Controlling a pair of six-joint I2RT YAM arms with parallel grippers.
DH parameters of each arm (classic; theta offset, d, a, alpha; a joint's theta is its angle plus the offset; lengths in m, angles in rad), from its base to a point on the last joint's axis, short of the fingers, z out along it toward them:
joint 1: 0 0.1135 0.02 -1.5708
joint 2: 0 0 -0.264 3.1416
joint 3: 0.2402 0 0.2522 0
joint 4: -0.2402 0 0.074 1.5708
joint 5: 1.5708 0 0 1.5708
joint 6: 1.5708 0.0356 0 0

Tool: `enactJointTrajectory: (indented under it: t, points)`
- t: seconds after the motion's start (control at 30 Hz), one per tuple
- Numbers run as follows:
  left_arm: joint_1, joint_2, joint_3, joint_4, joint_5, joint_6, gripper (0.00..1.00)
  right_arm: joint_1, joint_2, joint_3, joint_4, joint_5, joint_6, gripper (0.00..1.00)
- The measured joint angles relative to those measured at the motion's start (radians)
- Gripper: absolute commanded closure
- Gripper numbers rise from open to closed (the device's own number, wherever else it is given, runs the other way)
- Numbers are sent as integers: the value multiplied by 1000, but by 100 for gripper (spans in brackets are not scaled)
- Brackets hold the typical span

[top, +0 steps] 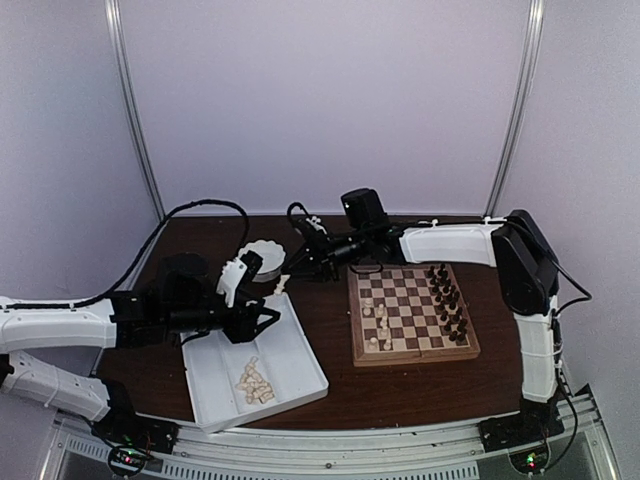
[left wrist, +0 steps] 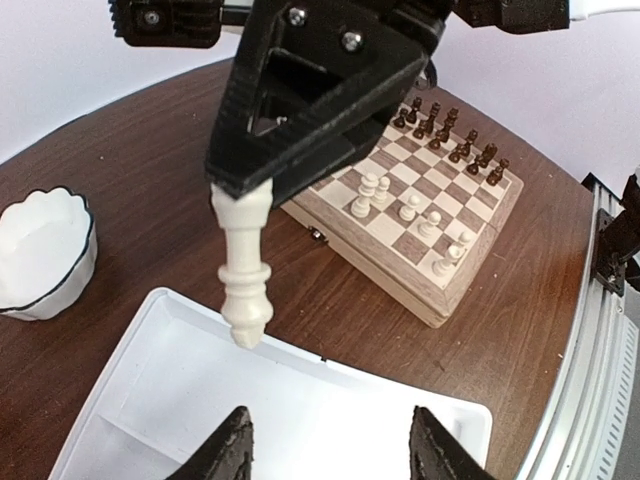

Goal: Set up the chess pieces on the board
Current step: Pass from the left arm to the right, then pass from the right arm to the left

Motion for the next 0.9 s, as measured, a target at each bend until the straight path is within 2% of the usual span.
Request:
enactJointTrajectory:
  t: [0.1,0.4,0.77,0.9]
  points:
    - [0,-2,-52,72,-18,-7,51,-2,-4,-11,55,-5,45,91]
    - [-2,58,-76,270,-83,-10,59,-1,-40,-20,125,-13,93,90]
    - [-2,111,-70,322,-108,-5,68,-1,-48,-37,135,-13,95,88]
    - [-2,103,-69,339,-116,-1,75,-1,-48,-39,136,-13,95,88]
